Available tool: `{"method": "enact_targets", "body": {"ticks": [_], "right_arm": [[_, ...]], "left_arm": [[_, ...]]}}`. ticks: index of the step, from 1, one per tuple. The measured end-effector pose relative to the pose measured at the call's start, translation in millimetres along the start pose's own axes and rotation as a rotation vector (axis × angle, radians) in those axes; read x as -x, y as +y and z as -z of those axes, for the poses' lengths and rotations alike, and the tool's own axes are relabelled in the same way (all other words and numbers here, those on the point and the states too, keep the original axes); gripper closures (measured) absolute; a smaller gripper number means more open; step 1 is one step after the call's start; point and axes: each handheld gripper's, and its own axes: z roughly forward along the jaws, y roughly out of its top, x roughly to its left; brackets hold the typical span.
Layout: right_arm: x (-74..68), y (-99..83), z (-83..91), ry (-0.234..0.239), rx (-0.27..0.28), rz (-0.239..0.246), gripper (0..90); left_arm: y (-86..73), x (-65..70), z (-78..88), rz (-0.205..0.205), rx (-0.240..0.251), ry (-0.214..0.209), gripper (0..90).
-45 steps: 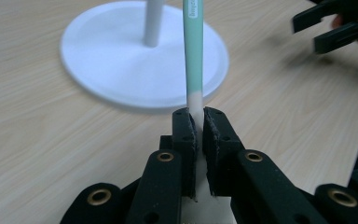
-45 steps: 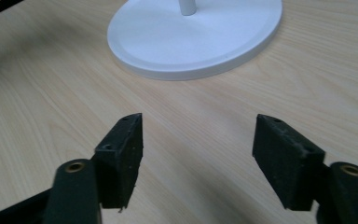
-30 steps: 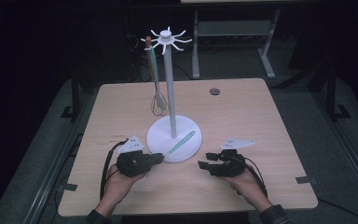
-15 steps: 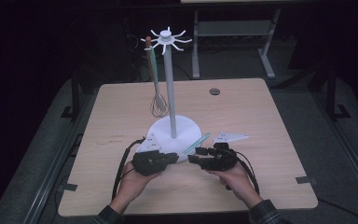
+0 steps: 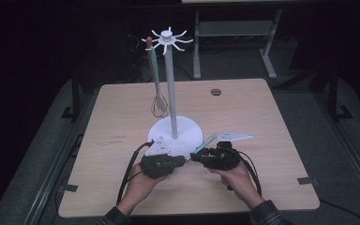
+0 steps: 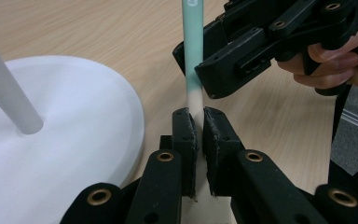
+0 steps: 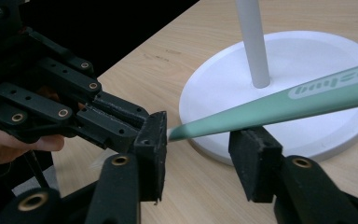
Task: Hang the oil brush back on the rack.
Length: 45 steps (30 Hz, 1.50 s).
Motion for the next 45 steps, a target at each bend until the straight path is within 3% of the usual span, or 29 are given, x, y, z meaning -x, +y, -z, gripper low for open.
{"method": "enact_targets", "body": {"ticks": [20, 29, 32, 36, 39, 43, 44, 45], "right_arm": [[3.3, 2.1, 4.2, 0.029, 0.025, -0.043, 73.6], [2.3, 4.0, 8.8, 0.055, 0.062, -0.048, 84.8], [-0.7, 5.4, 8.5, 0.037, 0.071, -0.012, 85.1], [-2.5, 7.5, 9.3, 0.017, 0.077, 0.025, 85.2], [-2.3, 9.5, 10.1, 0.006, 0.077, 0.054, 85.2], [-3.8, 13.1, 10.1, 0.004, 0.059, 0.084, 85.1], [-4.7, 13.8, 10.0, 0.007, 0.055, 0.084, 85.2], [-5.3, 14.7, 9.7, 0.011, 0.050, 0.089, 85.2]], "left_arm": [[0.9, 1.0, -14.1, -0.010, -0.008, 0.006, 83.2], [3.7, 1.3, -23.9, -0.007, 0.006, -0.015, 82.8], [4.4, -0.3, -22.1, 0.003, 0.010, -0.026, 81.8], [4.4, -1.9, -14.1, 0.009, 0.017, -0.033, 72.0], [3.7, -4.3, -9.2, -0.006, 0.001, -0.027, 58.5], [-2.3, -9.2, -2.9, -0.028, -0.027, -0.017, 47.7], [-4.5, -12.4, -1.0, -0.039, -0.054, -0.017, 45.2], [-6.1, -13.2, -0.3, -0.029, -0.058, -0.019, 41.1]]}}
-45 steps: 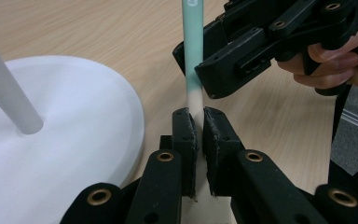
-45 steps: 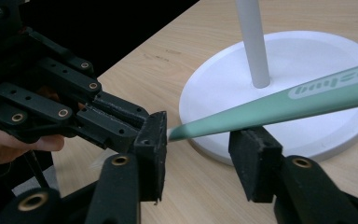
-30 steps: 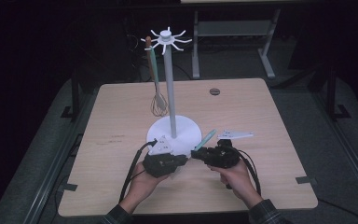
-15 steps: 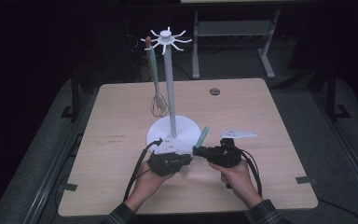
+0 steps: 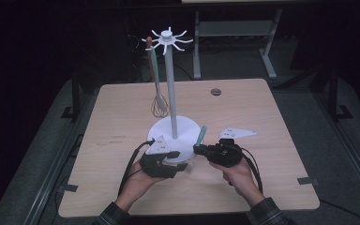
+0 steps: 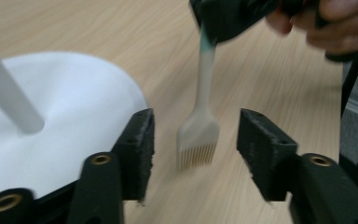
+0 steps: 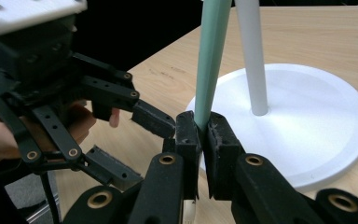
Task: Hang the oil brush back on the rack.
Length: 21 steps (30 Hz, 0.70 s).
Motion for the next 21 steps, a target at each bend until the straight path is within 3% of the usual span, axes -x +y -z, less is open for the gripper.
{"method": "enact_targets", "body": {"ticks": [4, 7, 11, 12, 21], "right_arm": [[-1.5, 2.9, -1.5, 0.006, -0.016, 0.030, 85.2], [-2.7, 6.1, -2.2, 0.016, -0.030, 0.038, 85.1], [-3.6, 13.5, -2.0, 0.041, -0.034, 0.068, 85.1], [-4.3, 16.4, -1.8, 0.052, -0.034, 0.070, 85.1], [-8.3, 37.5, -1.8, 0.085, -0.042, 0.118, 85.1]], "left_arm": [[-9.1, -7.1, 3.9, 0.016, -0.032, -0.027, 27.2], [-18.4, -12.2, 11.3, 0.042, -0.042, -0.017, 22.4], [-30.7, -18.6, 25.1, 0.006, -0.054, 0.013, 16.6], [-33.4, -18.7, 27.8, 0.021, -0.048, 0.018, 15.1], [-62.4, -30.6, 54.4, 0.033, -0.041, 0.085, 14.6]]}}
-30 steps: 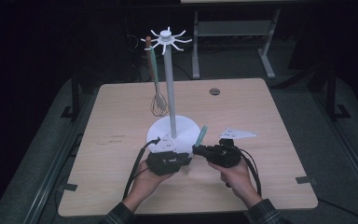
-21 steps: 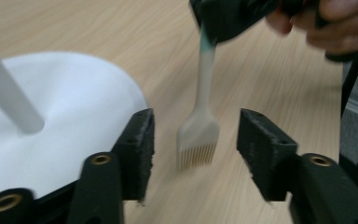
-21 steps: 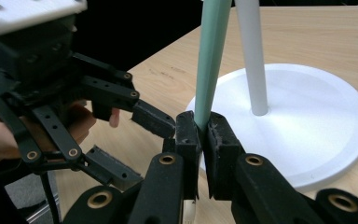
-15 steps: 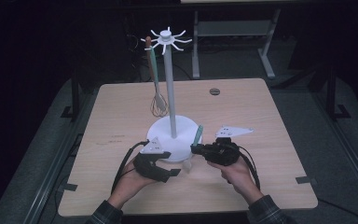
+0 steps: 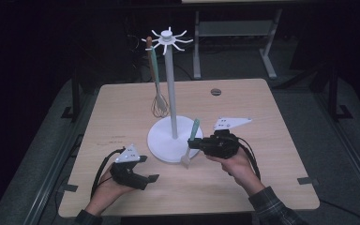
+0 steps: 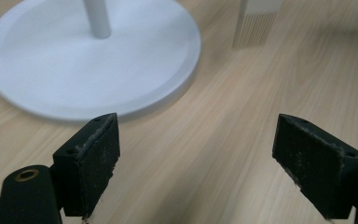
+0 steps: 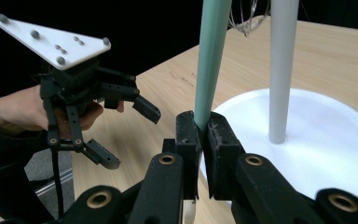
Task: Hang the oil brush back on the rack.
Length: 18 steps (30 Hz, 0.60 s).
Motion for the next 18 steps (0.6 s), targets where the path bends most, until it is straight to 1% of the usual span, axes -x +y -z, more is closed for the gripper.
{"method": "enact_targets", "body": {"ticks": [1, 2, 4, 6, 7, 9, 10, 12, 13, 15, 16, 17, 18], "right_arm": [[-0.4, 2.9, -0.2, 0.007, -0.001, 0.006, 85.1], [-0.8, 5.0, -0.3, 0.013, 0.001, 0.010, 85.1], [-1.8, 12.2, -1.2, 0.027, 0.001, 0.028, 85.1], [-3.5, 21.3, -2.2, 0.038, 0.008, 0.034, 85.1], [-3.5, 24.5, -2.6, 0.043, 0.008, 0.041, 85.1], [-4.5, 33.9, -4.1, 0.049, 0.015, 0.050, 85.1], [-5.3, 38.2, -4.6, 0.051, 0.018, 0.055, 85.0], [-6.4, 45.7, -5.2, 0.061, 0.019, 0.063, 85.0], [-7.1, 49.9, -6.1, 0.065, 0.022, 0.067, 85.0], [-9.3, 59.4, -7.1, 0.066, 0.022, 0.082, 85.1], [-9.7, 62.7, -7.6, 0.070, 0.023, 0.091, 85.0], [-10.6, 67.9, -7.9, 0.075, 0.024, 0.104, 85.0], [-11.7, 71.1, -8.0, 0.079, 0.024, 0.105, 85.1]], "left_arm": [[-2.5, -1.1, 1.1, 0.005, -0.001, 0.001, 14.9], [-6.2, -3.8, 3.6, 0.006, -0.012, 0.008, 14.9], [-11.1, -6.0, 6.4, 0.021, -0.009, 0.020, 14.9], [-15.8, -8.2, 10.3, 0.018, -0.019, 0.032, 14.9], [-18.0, -8.4, 12.2, 0.024, -0.022, 0.039, 14.9], [-22.0, -9.9, 16.5, 0.028, -0.018, 0.048, 15.0], [-23.1, -11.0, 18.1, 0.023, -0.020, 0.051, 15.1], [-26.0, -11.6, 21.0, 0.040, -0.019, 0.053, 15.1], [-27.4, -12.5, 22.2, 0.036, -0.020, 0.058, 15.2], [-29.6, -13.2, 24.3, 0.043, -0.020, 0.055, 15.2], [-31.0, -13.9, 25.4, 0.038, -0.024, 0.058, 15.2], [-31.7, -13.6, 25.6, 0.045, -0.020, 0.059, 15.2], [-32.7, -13.6, 26.2, 0.048, -0.021, 0.059, 15.2]]}}
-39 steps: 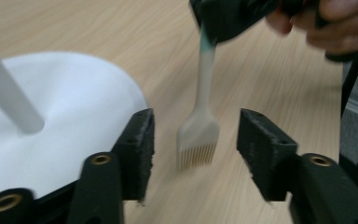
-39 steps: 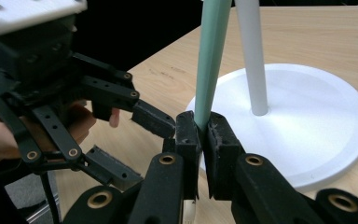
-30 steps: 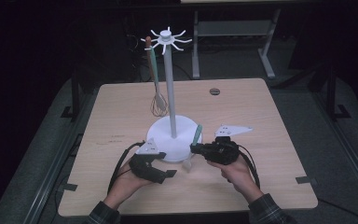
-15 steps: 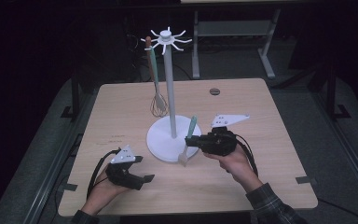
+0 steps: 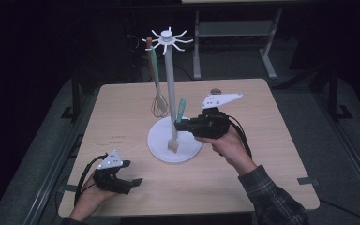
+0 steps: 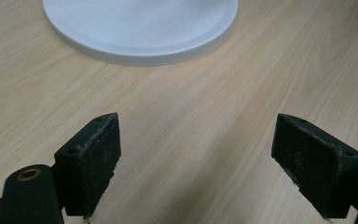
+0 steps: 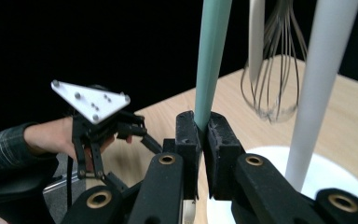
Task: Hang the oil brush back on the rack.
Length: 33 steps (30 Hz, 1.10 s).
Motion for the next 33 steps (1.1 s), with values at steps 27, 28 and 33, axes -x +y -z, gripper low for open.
{"method": "enact_targets", "body": {"ticks": [27, 28, 33], "right_arm": [[-4.3, 90.5, -7.5, 0.063, 0.076, 0.095, 85.1], [-4.2, 92.4, -7.7, 0.065, 0.076, 0.100, 85.1], [-4.6, 103.2, -8.1, 0.068, 0.087, 0.105, 85.1]], "left_arm": [[-1.6, 4.0, -5.2, -0.007, -0.034, -0.052, 15.5], [-1.7, 4.4, -5.6, -0.004, -0.033, -0.053, 15.5], [-1.8, 4.9, -5.6, 0.002, -0.035, -0.060, 15.4]]}}
